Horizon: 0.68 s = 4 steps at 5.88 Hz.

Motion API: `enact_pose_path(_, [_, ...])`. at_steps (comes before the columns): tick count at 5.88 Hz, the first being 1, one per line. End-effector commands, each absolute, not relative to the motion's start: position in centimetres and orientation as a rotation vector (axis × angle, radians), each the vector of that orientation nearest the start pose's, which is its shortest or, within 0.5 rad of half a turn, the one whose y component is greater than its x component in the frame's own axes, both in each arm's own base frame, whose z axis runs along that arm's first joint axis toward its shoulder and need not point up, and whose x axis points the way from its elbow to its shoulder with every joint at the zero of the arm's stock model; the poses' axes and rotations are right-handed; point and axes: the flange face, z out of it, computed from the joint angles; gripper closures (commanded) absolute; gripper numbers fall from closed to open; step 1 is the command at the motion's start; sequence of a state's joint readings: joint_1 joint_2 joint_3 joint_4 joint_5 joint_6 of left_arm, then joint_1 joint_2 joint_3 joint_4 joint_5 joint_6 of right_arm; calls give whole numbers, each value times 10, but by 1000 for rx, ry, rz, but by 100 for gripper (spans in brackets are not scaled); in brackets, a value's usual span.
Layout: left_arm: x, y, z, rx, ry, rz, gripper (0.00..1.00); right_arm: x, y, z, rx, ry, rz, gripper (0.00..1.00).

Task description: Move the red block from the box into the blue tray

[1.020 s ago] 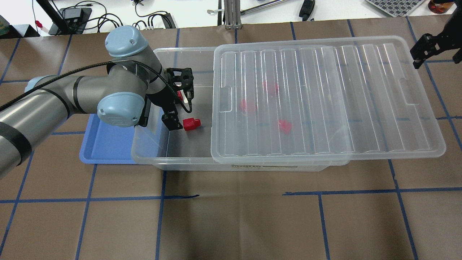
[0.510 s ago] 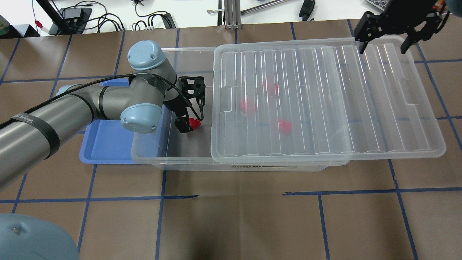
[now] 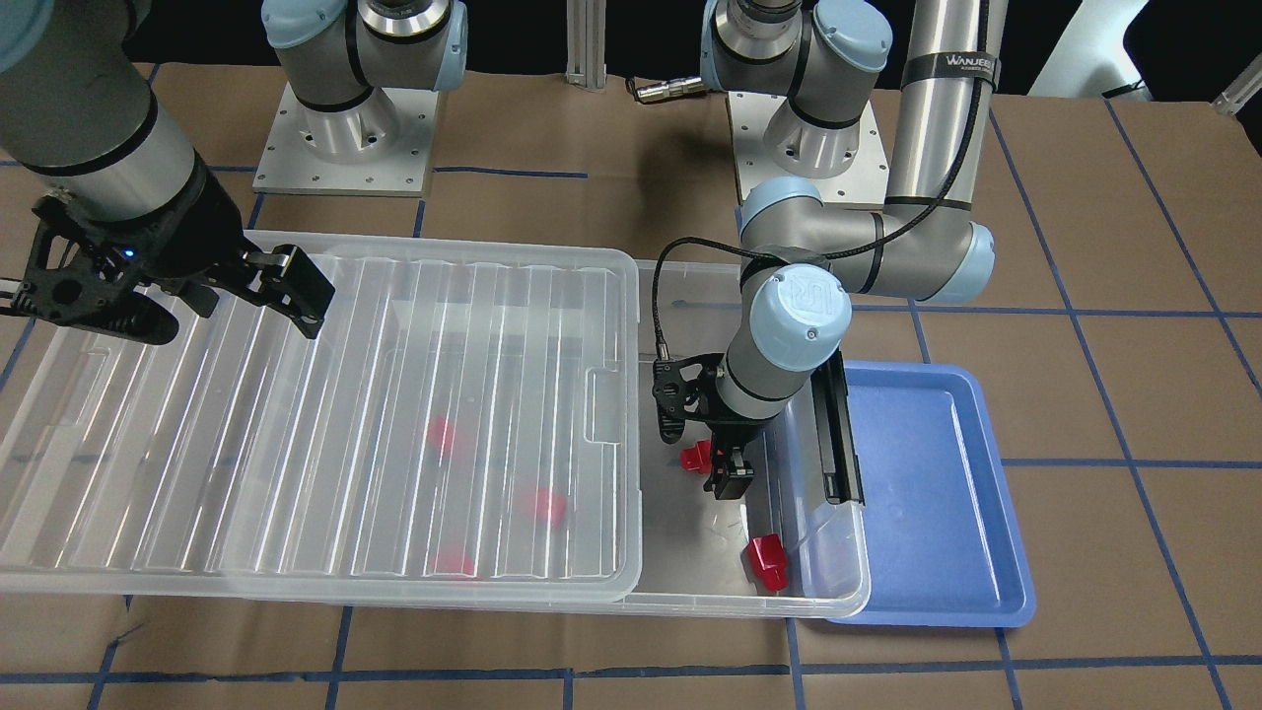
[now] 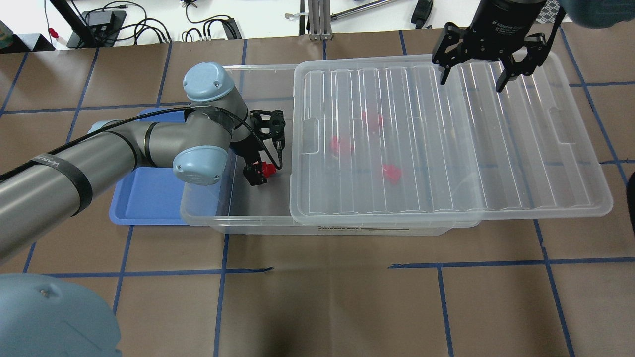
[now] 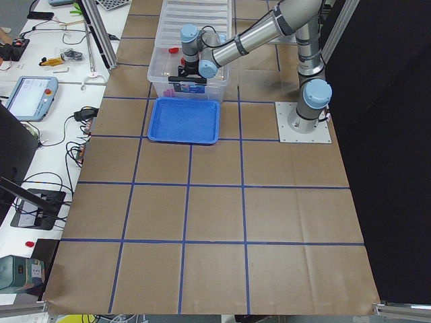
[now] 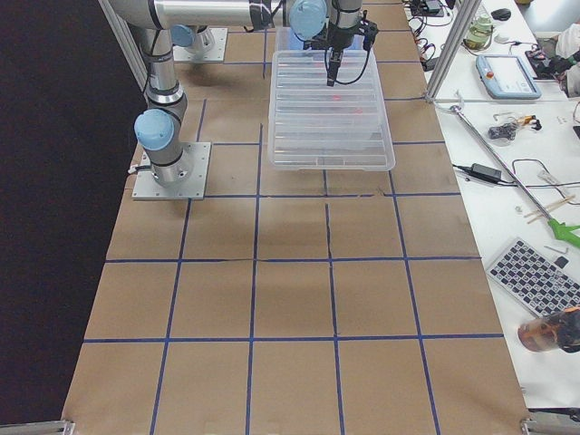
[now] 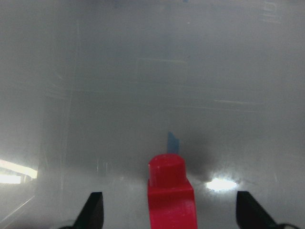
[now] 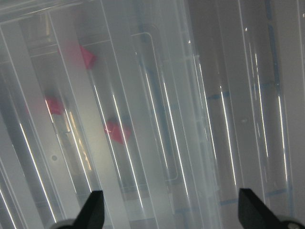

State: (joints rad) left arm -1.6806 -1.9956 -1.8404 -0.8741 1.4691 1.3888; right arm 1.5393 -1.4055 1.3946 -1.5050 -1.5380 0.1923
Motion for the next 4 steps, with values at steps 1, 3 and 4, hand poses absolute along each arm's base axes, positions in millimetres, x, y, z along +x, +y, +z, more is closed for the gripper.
enact_pose_path(1, [-206, -559, 195, 2194, 2363, -95, 8, 139, -556, 484, 304, 3096, 86, 0])
enact_pose_path(3, [-204, -559, 191, 2193, 2357, -95, 29, 137, -559, 487, 291, 3113, 72, 0])
enact_pose_path(4, [-205, -560, 189, 2187, 2354, -103, 42, 135, -559, 487, 295, 3114, 74, 0])
